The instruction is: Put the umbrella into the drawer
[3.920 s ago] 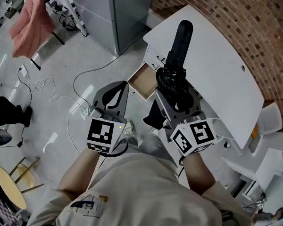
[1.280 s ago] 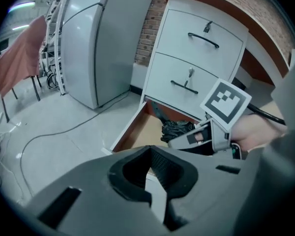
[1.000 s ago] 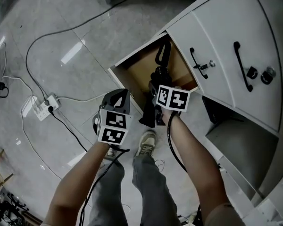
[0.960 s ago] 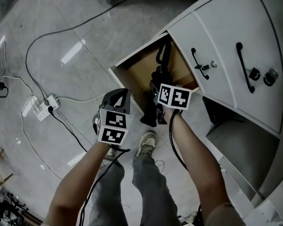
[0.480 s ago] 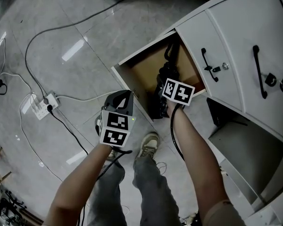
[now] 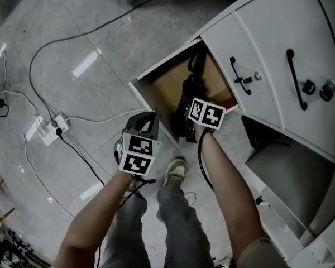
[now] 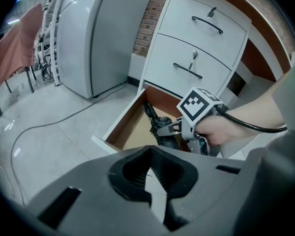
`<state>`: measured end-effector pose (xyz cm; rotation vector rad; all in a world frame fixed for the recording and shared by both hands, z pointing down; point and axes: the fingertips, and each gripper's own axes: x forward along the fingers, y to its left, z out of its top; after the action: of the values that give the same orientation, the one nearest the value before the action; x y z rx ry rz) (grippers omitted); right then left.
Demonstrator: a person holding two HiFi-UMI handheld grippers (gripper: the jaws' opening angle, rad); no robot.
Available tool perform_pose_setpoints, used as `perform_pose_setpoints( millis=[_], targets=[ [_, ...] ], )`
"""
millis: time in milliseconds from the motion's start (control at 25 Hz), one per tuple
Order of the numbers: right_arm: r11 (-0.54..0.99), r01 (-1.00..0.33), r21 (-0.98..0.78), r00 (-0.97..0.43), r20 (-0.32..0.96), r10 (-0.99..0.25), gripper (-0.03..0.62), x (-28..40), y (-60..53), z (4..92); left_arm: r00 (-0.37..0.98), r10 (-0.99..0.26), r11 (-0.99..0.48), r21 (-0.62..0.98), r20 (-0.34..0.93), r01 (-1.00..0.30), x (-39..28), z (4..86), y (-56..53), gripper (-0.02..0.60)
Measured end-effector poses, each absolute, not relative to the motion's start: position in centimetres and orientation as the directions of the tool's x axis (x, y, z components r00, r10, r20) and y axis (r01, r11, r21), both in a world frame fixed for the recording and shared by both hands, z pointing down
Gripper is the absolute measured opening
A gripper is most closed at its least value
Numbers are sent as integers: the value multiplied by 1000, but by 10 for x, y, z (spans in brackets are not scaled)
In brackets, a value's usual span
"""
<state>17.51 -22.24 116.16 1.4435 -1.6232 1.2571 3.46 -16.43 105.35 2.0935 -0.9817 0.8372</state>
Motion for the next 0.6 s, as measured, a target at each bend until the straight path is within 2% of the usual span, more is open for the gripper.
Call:
perform_pose_setpoints(
  millis=[360,600],
  targets=[
    [-76,-965,-251,-204,899,-387,290,175,-189,1072,486,-429,-473,269,761,-839,20,962,-178,8],
    [4,-964,-266,-237,849,-472,139,150,-192,970,484,-480,-473,249,731,-845,8,881,-192,8]
  ],
)
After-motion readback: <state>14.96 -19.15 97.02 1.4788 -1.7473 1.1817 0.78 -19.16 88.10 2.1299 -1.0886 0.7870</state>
